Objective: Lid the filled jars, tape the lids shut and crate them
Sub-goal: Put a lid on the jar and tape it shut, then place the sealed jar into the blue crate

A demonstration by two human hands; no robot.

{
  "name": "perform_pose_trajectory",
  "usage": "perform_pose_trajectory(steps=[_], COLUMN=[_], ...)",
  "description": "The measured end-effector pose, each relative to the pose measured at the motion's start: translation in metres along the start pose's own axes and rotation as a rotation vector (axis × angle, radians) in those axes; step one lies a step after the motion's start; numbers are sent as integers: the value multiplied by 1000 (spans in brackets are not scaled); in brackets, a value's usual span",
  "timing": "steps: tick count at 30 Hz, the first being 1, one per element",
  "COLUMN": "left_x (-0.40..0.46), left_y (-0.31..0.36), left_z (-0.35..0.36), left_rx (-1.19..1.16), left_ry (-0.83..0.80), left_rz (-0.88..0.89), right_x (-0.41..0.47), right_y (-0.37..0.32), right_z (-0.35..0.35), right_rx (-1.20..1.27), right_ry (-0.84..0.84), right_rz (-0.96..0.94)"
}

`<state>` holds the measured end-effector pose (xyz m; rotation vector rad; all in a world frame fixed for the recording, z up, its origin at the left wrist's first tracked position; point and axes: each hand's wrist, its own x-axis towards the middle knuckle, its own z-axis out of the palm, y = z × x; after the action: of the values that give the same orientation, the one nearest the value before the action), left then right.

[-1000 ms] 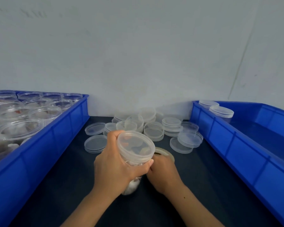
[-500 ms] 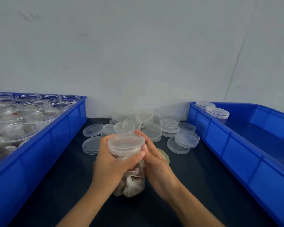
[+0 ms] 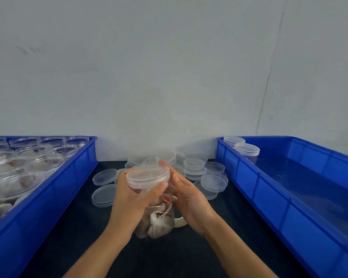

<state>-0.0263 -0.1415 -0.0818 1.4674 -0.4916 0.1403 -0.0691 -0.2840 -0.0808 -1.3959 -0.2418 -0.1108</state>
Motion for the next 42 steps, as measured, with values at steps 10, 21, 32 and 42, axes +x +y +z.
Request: perform_pose_trajectory(steps=[10,21,32,42], left_x=[37,77,86,88], left_y=[54,77,6,-30], left_z=[101,241,298,292], left_rx=[-28,185,584,872], left_ry=[-9,-380,-576,-554], left_rz=[67,51,227,264], right_x=[-15,-35,-34,-16], right_y=[-101,-144,-92,-62], right_z=[-52,-169,-244,-253], right_rx=[-569,-683,-619,-558], right_ry=[143,797,944,934], right_rz=[-7,-66,229,461])
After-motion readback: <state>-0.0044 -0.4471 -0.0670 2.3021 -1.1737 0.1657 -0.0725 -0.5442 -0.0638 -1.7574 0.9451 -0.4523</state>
